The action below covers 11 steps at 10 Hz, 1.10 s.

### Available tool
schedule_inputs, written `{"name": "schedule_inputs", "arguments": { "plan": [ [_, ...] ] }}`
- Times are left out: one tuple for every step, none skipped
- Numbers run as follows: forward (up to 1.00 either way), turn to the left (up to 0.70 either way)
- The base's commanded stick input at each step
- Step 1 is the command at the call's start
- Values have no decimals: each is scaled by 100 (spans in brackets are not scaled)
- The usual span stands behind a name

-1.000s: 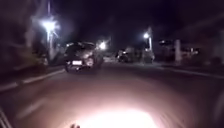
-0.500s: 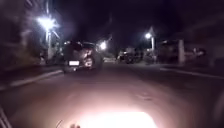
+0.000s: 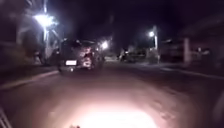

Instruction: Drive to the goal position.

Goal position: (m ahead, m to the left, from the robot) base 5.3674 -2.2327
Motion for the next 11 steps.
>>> {"name": "schedule_inputs", "arguments": {
  "plan": [
    [100, 0],
    [100, 0],
    [100, 0],
    [100, 0],
    [100, 0],
    [100, -27],
    [100, -16],
    [100, -4],
    [100, 0],
    [100, 0],
    [100, 0]
  ]
}}
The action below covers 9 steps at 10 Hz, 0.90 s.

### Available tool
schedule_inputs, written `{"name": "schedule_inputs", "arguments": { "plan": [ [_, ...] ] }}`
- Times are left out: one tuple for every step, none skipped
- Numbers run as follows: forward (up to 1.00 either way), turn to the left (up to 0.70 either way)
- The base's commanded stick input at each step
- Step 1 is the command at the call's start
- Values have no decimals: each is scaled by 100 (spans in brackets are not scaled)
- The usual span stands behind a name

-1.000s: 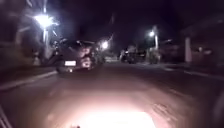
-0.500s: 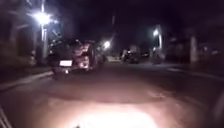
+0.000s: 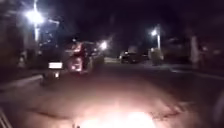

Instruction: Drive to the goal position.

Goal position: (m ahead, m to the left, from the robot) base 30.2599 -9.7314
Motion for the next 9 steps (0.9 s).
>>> {"name": "schedule_inputs", "arguments": {
  "plan": [
    [100, 0],
    [100, 0],
    [100, 0],
    [100, 0],
    [100, 0],
    [100, 0],
    [100, 0],
    [100, 0],
    [100, 0]
  ]
}}
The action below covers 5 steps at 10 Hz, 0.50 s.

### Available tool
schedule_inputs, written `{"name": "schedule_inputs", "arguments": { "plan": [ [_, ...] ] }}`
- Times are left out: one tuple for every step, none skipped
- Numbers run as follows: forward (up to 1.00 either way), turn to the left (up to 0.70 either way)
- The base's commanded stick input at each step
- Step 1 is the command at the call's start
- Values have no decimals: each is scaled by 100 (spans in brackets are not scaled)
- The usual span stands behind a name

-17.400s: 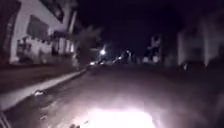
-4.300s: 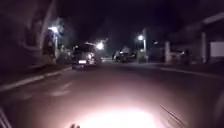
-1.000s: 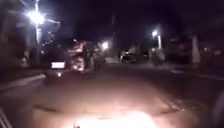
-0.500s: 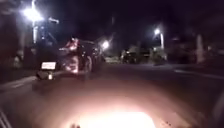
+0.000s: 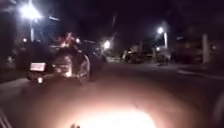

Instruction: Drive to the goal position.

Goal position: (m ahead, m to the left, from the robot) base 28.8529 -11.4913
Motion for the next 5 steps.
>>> {"name": "schedule_inputs", "arguments": {
  "plan": [
    [100, -8],
    [100, -23],
    [100, -27],
    [100, -27],
    [100, -27]
  ]
}}
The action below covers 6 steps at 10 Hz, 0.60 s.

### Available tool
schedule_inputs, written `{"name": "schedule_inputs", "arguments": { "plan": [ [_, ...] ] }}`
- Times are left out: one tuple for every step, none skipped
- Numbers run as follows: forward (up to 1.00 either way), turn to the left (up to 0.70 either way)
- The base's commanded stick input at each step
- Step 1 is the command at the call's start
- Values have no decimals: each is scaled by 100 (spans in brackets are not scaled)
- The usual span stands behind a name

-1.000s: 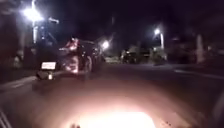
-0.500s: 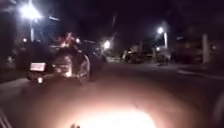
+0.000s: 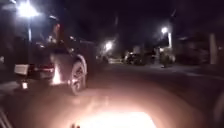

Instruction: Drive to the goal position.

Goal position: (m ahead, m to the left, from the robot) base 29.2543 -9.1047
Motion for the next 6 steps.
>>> {"name": "schedule_inputs", "arguments": {
  "plan": [
    [100, -27],
    [100, -27],
    [100, -27],
    [100, -27],
    [100, -27],
    [100, -21]
  ]
}}
